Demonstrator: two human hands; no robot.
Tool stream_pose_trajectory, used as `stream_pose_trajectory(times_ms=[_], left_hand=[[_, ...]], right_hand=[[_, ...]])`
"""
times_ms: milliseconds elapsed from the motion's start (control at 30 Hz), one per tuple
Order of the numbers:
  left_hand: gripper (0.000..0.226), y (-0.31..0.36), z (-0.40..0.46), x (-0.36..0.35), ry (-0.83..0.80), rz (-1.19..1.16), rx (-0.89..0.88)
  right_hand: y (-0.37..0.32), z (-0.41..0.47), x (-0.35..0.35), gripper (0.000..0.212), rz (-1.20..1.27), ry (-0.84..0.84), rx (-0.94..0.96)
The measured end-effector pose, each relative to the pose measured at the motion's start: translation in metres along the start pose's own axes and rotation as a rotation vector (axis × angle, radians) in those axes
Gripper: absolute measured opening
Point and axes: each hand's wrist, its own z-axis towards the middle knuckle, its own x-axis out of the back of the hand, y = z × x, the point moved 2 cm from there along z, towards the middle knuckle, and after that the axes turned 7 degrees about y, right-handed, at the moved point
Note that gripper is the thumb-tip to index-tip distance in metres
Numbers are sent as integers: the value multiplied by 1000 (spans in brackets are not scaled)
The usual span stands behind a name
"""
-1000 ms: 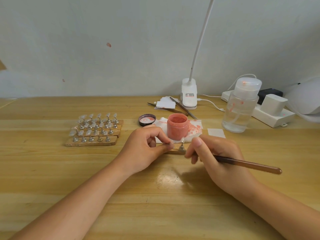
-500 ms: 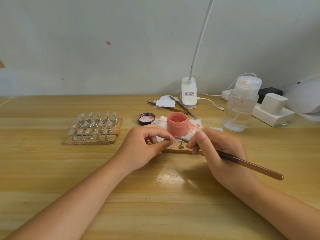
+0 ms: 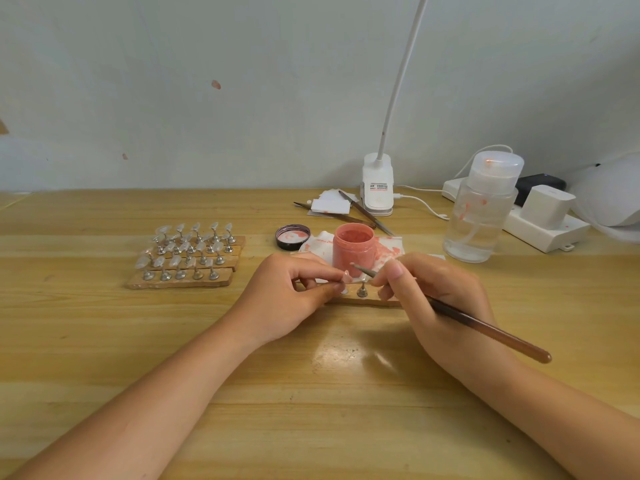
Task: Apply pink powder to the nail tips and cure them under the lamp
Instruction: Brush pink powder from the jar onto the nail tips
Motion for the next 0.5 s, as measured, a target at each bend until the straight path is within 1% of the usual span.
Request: stream_pose_trajectory(times_ms=[67,167,233,300,367,433,500], left_hand=[[19,0,0,0,-8,-2,5],[16,-1,0,0,-13,-4,14],[16,-1,0,0,-18,5,13],[16,-1,0,0,-26,18,10],[15,-1,-1,0,-31,19,12],[16,-1,0,0,-29,16,16],[17,-1,0,0,-30,19,19]], right_hand=[[0,-1,-1,29,34,-36,-23],[2,-4,1,38,99,-61,-27],[0,-1,0,32,44,-17,2],[-1,0,-1,26,14,-19,6],[1,-2,-1,34,58,-63,-17],[2,-3,0,40,81,-70,-11],[1,-2,0,36,23,-28,24]])
